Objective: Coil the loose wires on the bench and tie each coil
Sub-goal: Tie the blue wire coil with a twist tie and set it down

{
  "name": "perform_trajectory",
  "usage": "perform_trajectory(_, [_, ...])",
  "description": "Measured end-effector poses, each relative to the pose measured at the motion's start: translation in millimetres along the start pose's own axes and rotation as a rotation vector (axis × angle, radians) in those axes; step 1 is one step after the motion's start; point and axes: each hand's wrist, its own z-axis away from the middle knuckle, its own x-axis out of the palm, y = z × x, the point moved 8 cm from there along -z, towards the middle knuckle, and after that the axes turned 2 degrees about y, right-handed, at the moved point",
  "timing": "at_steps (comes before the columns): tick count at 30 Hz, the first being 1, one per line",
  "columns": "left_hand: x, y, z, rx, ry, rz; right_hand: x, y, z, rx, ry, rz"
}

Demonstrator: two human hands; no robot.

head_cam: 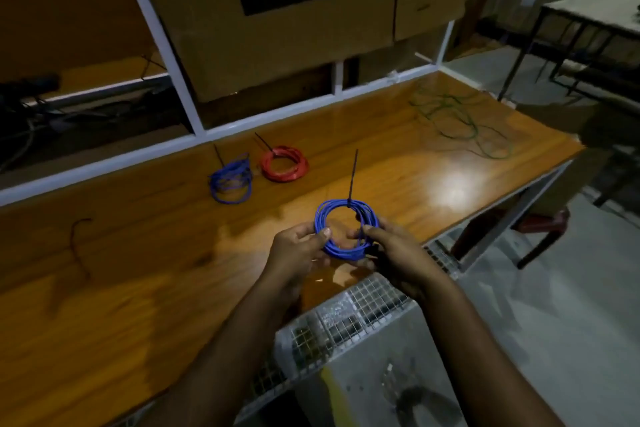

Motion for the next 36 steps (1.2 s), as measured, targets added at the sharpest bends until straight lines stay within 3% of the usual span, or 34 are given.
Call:
perform_trajectory(3, [-21, 8, -31, 0.004, 0.045, 0.052, 18, -13, -35, -0.048, -0.002, 0.060])
perform_trajectory(11, [-24, 41, -102, 0.090, 0.185, 0.048, 7, -43, -116, -0.084, 0.232, 0.078])
perform_trajectory(20, [7, 58, -185, 0.136, 0.322, 0.081, -26, -82, -205, -0.088, 0.182, 0.168])
perform_trajectory(26, [19, 50, -225, 0.039, 0.491, 0.076, -29, -95, -267, -0.036, 0.107, 0.323])
perform_trajectory(31, [12, 47, -222, 0.048, 0.563, 0.066, -23, -97, -277, -0.031, 0.027, 0.212])
perform_trajectory(36, [-13, 55, -184, 0.107, 0.535, 0.107, 0, -81, -252, -0.065, 0.026, 0.189])
